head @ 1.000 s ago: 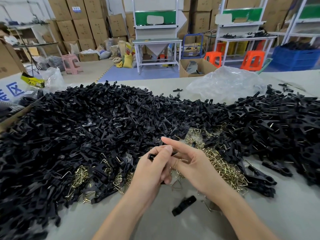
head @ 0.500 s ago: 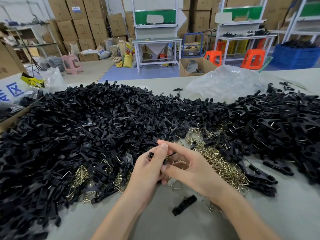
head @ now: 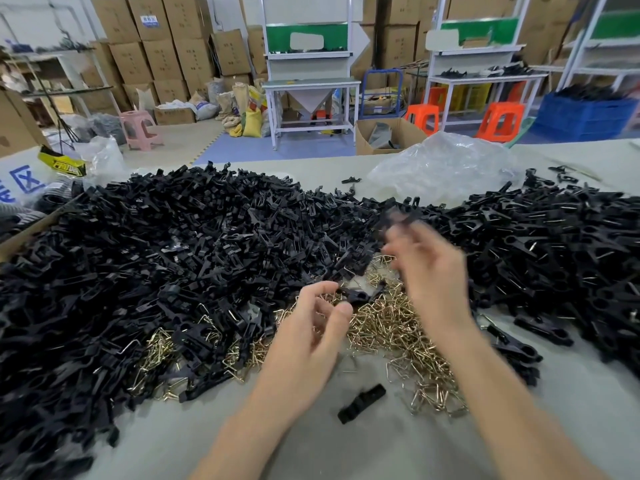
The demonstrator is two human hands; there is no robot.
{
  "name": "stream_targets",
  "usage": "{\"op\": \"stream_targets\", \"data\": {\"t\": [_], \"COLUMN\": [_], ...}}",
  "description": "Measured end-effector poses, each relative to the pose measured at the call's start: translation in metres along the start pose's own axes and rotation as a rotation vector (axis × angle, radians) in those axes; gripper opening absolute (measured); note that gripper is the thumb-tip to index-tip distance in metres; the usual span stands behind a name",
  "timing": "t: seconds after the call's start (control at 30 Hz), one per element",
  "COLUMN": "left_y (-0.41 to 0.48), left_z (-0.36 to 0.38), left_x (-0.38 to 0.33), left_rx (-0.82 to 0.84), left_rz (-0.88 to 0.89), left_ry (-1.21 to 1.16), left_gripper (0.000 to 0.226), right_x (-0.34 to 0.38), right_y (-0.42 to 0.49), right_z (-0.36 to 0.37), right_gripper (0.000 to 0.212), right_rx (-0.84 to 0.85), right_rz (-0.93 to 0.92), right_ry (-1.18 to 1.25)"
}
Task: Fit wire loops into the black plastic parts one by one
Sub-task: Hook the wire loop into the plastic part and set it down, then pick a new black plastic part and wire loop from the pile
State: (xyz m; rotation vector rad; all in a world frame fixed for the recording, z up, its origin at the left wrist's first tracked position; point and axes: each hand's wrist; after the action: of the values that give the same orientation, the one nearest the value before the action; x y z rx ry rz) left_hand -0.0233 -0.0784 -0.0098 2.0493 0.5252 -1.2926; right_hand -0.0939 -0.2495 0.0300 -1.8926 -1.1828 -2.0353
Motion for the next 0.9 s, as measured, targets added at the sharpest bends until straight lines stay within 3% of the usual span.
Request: {"op": "stream_targets", "data": {"t": [0.07, 0.13, 0.27, 0.4, 0.53, 0.6, 0.7, 0.9], "left_y": [0.0, 0.001, 0.01, 0.018, 0.02, 0.019, 0.017, 0.018], "left_z": [0.0, -0.002, -0.015, -0.022, -0.024, -0.024, -0.023, -0.025], "left_x": [0.006, 0.015, 0.027, 0.03, 0.029, 0.03, 0.028, 0.023], "left_rx": [-0.025, -0.08, -0.199, -0.173, -0.207, -0.223, -0.226, -0.286], "left_rz": [0.09, 0.118, -0.044, -0.17, -0.062, -0.001, 0.059, 0.081], "left_ry": [0.373, 0.657, 0.989, 1.083, 1.044, 0.993, 0.933, 0.784], "left_gripper": [0.035, 0.038, 0.054, 0.061, 0.037, 0.023, 0.012, 0.011], "right_x": [0.013, 0.015, 0.007, -0.017, -0.039, -0.044, -0.047, -0.046], "right_y": [0.039, 0.058, 0.036, -0.007, -0.03, -0.032, -0.032, -0.032], "right_z": [-0.028, -0.046, -0.024, 0.006, 0.019, 0.021, 0.02, 0.019], "right_gripper": [0.027, 0.039, 0.023, 0.031, 0.04, 0.04, 0.041, 0.044], "right_rx": [-0.232, -0.257, -0.054, 0.082, 0.302, 0.383, 0.393, 0.388], "right_rz": [0.292, 0.464, 0.447, 0.239, -0.115, -0.163, -0.154, -0.164], "right_ry": [0.483, 0.692, 0.343, -0.162, -0.815, -1.005, -1.055, -1.026]}}
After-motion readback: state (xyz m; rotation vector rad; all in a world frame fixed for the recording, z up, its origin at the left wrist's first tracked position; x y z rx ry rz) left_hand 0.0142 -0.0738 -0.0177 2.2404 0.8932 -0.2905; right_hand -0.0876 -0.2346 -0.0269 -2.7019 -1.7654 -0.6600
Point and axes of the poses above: each hand's wrist, its own y-axis towards the middle knuckle, its own z-axis out of the palm, x = y × z, and after that the axes turned 5 degrees about -y, right-handed
